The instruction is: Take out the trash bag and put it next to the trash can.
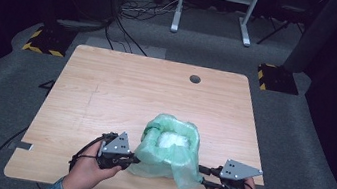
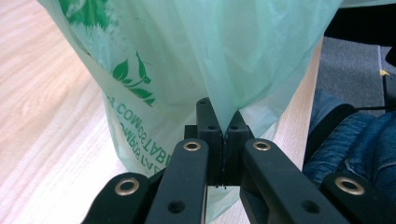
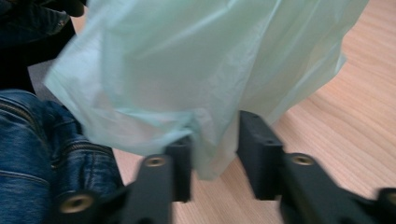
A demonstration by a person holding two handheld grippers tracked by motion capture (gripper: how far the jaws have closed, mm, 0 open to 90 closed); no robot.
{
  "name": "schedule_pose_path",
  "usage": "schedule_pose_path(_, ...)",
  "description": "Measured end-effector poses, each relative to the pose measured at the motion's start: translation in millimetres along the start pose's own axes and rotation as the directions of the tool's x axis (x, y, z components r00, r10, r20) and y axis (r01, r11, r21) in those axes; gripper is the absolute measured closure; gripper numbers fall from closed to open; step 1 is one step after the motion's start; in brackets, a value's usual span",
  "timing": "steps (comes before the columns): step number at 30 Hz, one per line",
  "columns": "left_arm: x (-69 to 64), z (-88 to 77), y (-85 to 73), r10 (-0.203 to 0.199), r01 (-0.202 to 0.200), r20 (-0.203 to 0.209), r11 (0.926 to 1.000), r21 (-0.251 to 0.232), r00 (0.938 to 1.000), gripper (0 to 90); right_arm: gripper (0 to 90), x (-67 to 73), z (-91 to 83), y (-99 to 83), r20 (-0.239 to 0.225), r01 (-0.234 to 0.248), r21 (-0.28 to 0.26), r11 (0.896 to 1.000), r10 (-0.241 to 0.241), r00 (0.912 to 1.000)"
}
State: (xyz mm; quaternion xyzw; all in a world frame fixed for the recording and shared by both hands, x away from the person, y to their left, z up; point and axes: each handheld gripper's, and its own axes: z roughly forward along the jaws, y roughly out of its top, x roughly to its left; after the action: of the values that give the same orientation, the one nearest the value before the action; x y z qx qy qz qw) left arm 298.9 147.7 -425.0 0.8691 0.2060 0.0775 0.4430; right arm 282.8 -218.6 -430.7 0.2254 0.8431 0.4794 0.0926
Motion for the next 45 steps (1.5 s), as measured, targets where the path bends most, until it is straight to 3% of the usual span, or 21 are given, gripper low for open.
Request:
schedule_pose_path(4, 3.1, -12.9, 6.9, 0.004, -0.004, -0.004, 0.9995, -0.030, 1.0000, 89.6, 85.1, 3.3, -8.7, 6.6, 0.004, 0.016, -0.018, 1.000, -0.016, 0.9999)
schedule_pose_path(15, 5.4, -45.5, 27.6, 0.029, -0.031, -0.022, 0.9949, -0.096, 0.9993, 89.6, 87.4, 7.1, -25.7, 29.4, 0.015, 0.073, -0.061, 0.995, -0.073, 0.9972)
schedule_pose_path(23, 12.1, -57.1, 37.9, 0.012, -0.017, -0.036, 0.9898, -0.141, 0.9993, 88.8, 89.3, 5.4, -39.7, 44.2, 0.067, 0.106, -0.131, 0.986, -0.098, 0.9929)
schedule_pose_path(28, 22.4, -58.0, 38.8, -0.014, 0.005, -0.059, 0.9877, -0.156, 0.9981, 88.4, 89.8, -0.7, -43.9, 48.5, 0.108, 0.100, -0.161, 0.982, -0.083, 0.9907)
schedule_pose_path(31, 25.6, -58.7, 38.5, -0.017, -0.001, -0.102, 0.9849, -0.173, 0.9946, 86.4, 89.9, -5.7, -45.8, 49.2, 0.127, 0.087, -0.185, 0.979, -0.064, 0.9898)
schedule_pose_path(34, 30.6, -55.7, 36.7, -0.037, 0.017, -0.114, 0.9843, -0.176, 0.9928, 86.4, 89.9, -10.3, -46.2, 49.3, 0.147, 0.063, -0.201, 0.978, -0.033, 0.9885)
schedule_pose_path(39, 39.5, -47.0, 30.9, -0.063, 0.041, -0.146, 0.9877, -0.151, 0.9872, 86.8, 90.0, -23.5, -38.4, 46.5, 0.161, 0.019, -0.186, 0.982, 0.012, 0.9869)
schedule_pose_path(45, 47.8, -37.3, 25.9, -0.090, 0.072, -0.144, 0.9893, -0.127, 0.9854, 87.9, 90.0, -34.0, -28.1, 41.2, 0.183, -0.011, -0.166, 0.986, 0.042, 0.9823)
